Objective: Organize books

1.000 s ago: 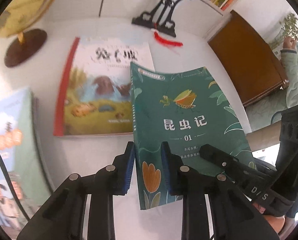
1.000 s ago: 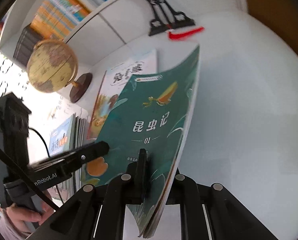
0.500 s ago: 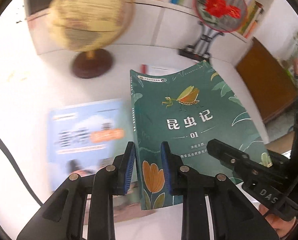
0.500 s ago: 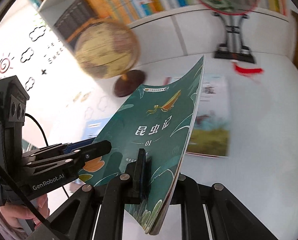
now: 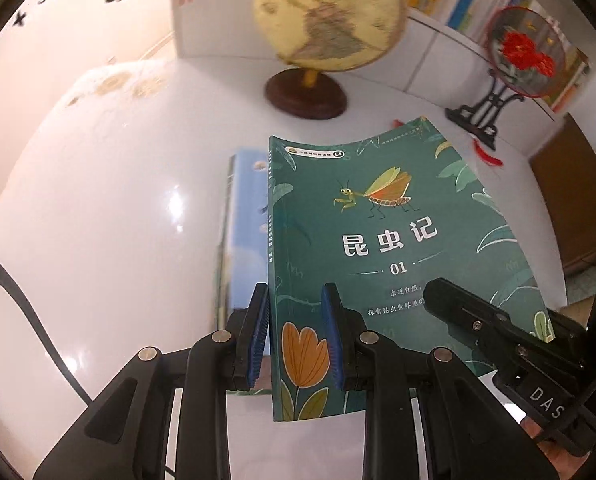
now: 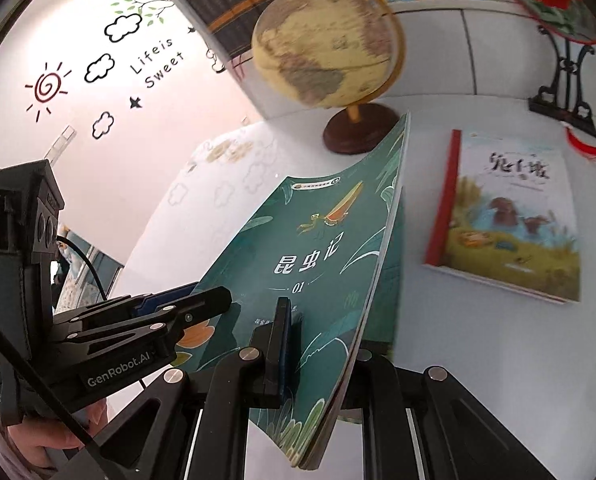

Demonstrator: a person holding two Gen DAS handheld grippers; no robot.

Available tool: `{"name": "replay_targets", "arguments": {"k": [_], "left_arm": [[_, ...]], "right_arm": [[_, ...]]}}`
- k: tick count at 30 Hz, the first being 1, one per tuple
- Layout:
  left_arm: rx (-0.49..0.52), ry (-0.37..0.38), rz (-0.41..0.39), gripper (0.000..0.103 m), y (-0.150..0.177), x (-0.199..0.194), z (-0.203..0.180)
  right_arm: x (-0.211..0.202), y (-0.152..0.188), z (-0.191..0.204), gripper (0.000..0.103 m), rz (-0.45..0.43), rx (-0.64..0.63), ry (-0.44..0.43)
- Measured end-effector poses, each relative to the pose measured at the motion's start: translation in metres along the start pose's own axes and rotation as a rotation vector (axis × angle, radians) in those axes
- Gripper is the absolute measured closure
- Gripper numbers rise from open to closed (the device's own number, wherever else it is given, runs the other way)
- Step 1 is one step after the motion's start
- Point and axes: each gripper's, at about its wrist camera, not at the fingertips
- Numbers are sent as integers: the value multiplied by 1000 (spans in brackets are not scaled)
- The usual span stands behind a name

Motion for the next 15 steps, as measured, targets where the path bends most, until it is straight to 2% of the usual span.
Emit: {"name": "replay_targets", "arguments": {"k": [5, 7, 8, 10, 11, 12, 13, 15], "left_arm": [[-62, 12, 34, 80, 8, 10, 19], [-59, 11, 39, 75, 9, 11, 20], [-50, -16, 52, 72, 9, 14, 19], [-26, -34, 80, 72, 8, 18, 16], [-17, -35, 91, 72, 8, 19, 15], [-7, -36, 105, 72, 9, 19, 14], [1, -35, 115, 72, 8, 20, 12], [18, -22, 119, 71, 6, 21, 6]], "right_arm": [[20, 7, 3, 88, 35, 35, -8], [26, 8, 1, 84, 61, 47, -11], [31, 9, 0, 84, 93, 53, 1], [41, 12, -6, 77, 160, 76, 57], [41, 13, -9, 75, 164, 90, 75], [39, 14, -15, 70, 156, 118, 88], [36, 15, -22, 60, 145, 150, 92], [26, 19, -39, 53, 101, 241, 95]]}}
Point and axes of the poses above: each gripper's, at about its wrist camera, not at the fingertips, and x roughly the way its jaws point, z to its left, y to its underside, and after that the axes turned 3 degrees about y, right-handed
